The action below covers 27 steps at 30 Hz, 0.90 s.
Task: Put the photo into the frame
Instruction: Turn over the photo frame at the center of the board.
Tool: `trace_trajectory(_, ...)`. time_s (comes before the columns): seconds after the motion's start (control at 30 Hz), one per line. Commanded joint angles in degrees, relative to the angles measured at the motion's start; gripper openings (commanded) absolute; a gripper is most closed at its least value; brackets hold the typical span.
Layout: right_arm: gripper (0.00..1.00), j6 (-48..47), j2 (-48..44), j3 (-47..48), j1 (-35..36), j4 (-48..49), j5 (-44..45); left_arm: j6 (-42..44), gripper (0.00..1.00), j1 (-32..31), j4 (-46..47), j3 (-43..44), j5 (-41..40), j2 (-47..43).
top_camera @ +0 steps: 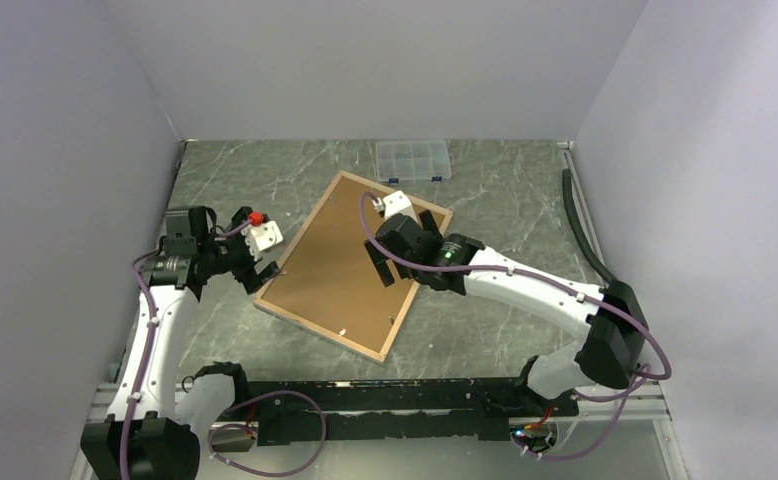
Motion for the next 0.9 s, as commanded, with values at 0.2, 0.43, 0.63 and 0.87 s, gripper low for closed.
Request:
trace_trajectory(0.2, 1.00, 7.77, 0.06, -9.56, -2.30, 8.07, -7.98, 4.79, 0.94, -0.01, -1.26, -1.69, -0.70, 3.70)
trace_trajectory(0.43, 1.00, -13.70, -1.72, -12.67, 7.49, 16.14, -19.55, 18.58, 0.94, 0.04, 0.94, -11.28, -4.00, -0.54)
trace_trajectory(0.63, 0.82, -14.85, 10.47, -5.16, 14.48, 13.15, -22.96, 20.71, 0.94, 0.04, 3.93, -15.75, -2.69, -2.99)
trace_trajectory(0.87, 0.62, -13.63, 17.83, -4.21, 18.61, 16.42, -18.20, 27.83, 0.94, 0.05, 5.34, -20.85, -2.07, -8.44)
